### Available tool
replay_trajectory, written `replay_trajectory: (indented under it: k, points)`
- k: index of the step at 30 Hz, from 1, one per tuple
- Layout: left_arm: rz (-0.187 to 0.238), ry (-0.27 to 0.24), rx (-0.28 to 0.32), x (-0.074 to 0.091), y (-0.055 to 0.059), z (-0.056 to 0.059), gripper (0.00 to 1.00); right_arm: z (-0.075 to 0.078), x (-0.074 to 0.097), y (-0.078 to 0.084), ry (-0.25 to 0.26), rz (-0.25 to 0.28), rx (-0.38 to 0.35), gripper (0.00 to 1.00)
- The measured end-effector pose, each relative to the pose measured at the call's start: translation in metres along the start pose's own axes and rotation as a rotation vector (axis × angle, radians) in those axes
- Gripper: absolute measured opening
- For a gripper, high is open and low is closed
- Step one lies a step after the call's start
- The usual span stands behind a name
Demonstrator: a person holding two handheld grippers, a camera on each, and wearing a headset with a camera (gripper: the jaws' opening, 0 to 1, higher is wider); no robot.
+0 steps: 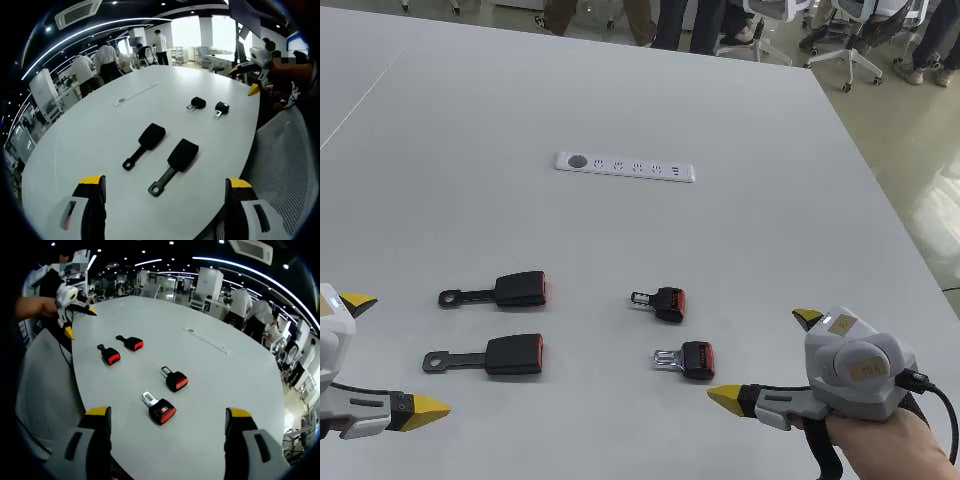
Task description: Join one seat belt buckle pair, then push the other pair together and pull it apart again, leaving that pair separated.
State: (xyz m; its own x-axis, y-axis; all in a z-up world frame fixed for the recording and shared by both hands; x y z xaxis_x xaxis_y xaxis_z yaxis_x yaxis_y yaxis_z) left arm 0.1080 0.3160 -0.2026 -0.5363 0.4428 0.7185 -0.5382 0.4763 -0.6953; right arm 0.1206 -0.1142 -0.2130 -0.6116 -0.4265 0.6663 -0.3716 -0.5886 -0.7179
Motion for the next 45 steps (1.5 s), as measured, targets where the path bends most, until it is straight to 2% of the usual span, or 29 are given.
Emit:
replay_trajectory:
  k: [2,5,10,15,18,23,26,29,32,35,45]
  points:
    - [0.002,0.002,-0.002,-0.001,0.000,0.000,1.00,-0.001,0.000,-0.001,-0.004,-0.001,0.004,0.99]
    - [0.004,0.001,-0.001,0.000,0.000,0.000,1.00,0.000,0.002,-0.009,-0.013,0.051,-0.082,0.99]
    - [0.004,-0.005,0.001,0.002,0.000,0.000,1.00,0.000,0.001,-0.011,-0.017,0.042,-0.052,0.98]
    - [0.014,-0.009,0.006,0.005,-0.001,0.000,1.00,-0.007,0.001,-0.009,-0.037,0.036,-0.037,0.97]
    - [0.023,-0.020,0.027,0.009,0.005,-0.003,1.00,-0.009,0.003,-0.006,-0.043,0.023,-0.016,0.97]
    - [0.015,-0.027,0.034,0.014,0.013,-0.004,1.00,-0.008,0.008,-0.001,-0.039,0.008,0.001,0.96]
    - [0.016,-0.024,0.034,0.015,0.014,-0.001,1.00,-0.008,0.011,0.000,-0.035,0.007,-0.001,0.95]
    - [0.015,-0.013,0.030,0.014,0.015,0.002,1.00,-0.012,0.012,-0.002,-0.056,0.032,-0.063,0.93]
    - [0.018,-0.003,0.031,0.015,0.015,0.004,0.99,-0.013,0.013,-0.007,-0.046,0.035,-0.037,0.92]
    - [0.021,-0.005,0.029,0.017,0.014,0.004,0.98,-0.015,0.013,-0.009,-0.053,0.054,-0.056,0.92]
    - [0.026,-0.012,0.025,0.024,0.015,0.009,0.96,-0.017,0.015,-0.006,-0.051,0.038,-0.029,0.93]
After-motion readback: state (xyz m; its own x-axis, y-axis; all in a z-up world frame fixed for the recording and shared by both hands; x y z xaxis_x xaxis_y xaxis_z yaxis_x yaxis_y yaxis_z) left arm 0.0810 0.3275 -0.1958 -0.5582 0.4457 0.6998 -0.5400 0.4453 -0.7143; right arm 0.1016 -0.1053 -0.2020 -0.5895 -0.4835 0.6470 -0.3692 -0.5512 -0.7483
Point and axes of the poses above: the centre of the closed fingertips' face, and the gripper's own axes: x roughly backward along the fingers, z roughly to its right, y roughly out of its underside, the point moved 7 cm from there along x, roughly backward along the fingers, and after that the axes turned 6 degrees about x, right-handed, at the moved point
